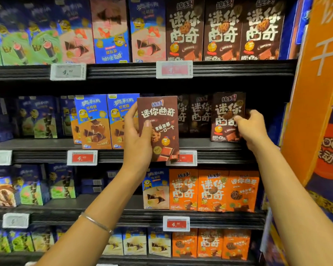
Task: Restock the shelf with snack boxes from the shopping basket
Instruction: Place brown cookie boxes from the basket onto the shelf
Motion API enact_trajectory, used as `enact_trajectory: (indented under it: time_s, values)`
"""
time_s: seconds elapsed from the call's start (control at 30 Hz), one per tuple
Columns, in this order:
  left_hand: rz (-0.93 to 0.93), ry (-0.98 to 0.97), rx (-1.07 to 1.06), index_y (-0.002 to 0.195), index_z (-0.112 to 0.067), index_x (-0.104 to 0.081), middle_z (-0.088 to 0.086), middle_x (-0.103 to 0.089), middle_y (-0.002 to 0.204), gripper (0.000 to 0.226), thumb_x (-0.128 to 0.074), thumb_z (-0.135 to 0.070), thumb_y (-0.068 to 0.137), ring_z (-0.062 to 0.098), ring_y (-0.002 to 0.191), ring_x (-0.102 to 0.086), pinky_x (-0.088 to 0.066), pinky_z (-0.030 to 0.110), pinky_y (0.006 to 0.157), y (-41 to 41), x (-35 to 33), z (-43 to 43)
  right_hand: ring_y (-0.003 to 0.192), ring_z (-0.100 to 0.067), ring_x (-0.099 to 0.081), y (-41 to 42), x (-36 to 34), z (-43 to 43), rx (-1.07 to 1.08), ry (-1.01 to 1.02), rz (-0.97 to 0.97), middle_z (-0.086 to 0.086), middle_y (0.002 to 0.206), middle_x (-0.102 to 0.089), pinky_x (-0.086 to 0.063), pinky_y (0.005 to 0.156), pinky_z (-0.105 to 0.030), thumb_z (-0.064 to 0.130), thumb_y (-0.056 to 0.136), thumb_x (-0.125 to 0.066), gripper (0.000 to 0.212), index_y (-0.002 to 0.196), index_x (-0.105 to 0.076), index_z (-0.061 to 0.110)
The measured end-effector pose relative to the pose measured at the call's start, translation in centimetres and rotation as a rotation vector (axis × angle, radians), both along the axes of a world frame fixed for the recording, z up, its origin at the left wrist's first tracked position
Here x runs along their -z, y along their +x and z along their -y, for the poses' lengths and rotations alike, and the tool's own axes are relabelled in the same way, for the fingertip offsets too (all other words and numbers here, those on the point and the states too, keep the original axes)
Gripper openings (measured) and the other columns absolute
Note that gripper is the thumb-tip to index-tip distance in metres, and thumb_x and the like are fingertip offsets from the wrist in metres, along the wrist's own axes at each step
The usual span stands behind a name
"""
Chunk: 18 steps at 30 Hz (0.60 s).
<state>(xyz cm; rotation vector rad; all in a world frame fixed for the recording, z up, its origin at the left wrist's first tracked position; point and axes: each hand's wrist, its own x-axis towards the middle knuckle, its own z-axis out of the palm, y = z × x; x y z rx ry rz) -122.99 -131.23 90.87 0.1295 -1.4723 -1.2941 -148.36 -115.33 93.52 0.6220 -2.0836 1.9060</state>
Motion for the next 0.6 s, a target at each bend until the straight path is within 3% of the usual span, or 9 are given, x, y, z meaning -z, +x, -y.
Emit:
enact_trajectory:
  time_s: [0.1,0.27,0.47,0.6]
  values:
    - [-0.015,-0.01,0.043,0.136,-0.053,-0.043,-0.002,-0.062,0.136,0.043,-0.046,-0.017,0.113,0.007,0.108,-0.073,-0.061,0.022,0.073,-0.1,0.1,0.0,0.095,-0.029,-0.062,-1.4,0.0,0.8,0.122,0.056,0.013,-0.019,0.118,-0.066,-0.049,0.071,-0.031,0.01,0.096,-0.055,0.027,0.121,-0.06,0.003]
    - [-0.018,-0.028,0.068,0.144,-0.049,-0.04,0.008,-0.061,0.139,0.044,-0.047,-0.018,0.113,0.011,0.107,-0.073,-0.061,0.023,0.074,-0.5,-0.2,0.2,0.104,-0.036,-0.06,-2.9,-0.4,1.7,0.263,0.076,0.082,-0.026,0.127,-0.06,-0.041,0.073,-0.029,0.002,0.095,-0.052,0.029,0.121,-0.058,-0.009]
    - [-0.033,-0.014,0.075,0.145,-0.047,-0.041,0.001,-0.062,0.138,0.044,-0.048,-0.018,0.113,0.012,0.111,-0.073,-0.061,0.025,0.075,-0.8,-0.3,0.3,0.124,-0.04,-0.055,-5.4,-0.5,2.4,0.296,0.171,0.175,-0.026,0.141,-0.05,-0.048,0.092,-0.034,0.005,0.097,-0.056,0.044,0.137,-0.048,-0.009]
    - [-0.04,0.005,0.081,0.146,-0.044,-0.041,-0.005,-0.06,0.139,0.044,-0.049,-0.016,0.112,0.008,0.111,-0.072,-0.061,0.022,0.072,-0.9,-0.3,0.3,0.135,-0.038,-0.047,-7.0,-0.8,2.6,0.226,0.313,0.15,-0.023,0.147,-0.048,-0.041,0.109,-0.036,0.005,0.1,-0.05,0.045,0.144,-0.043,-0.005]
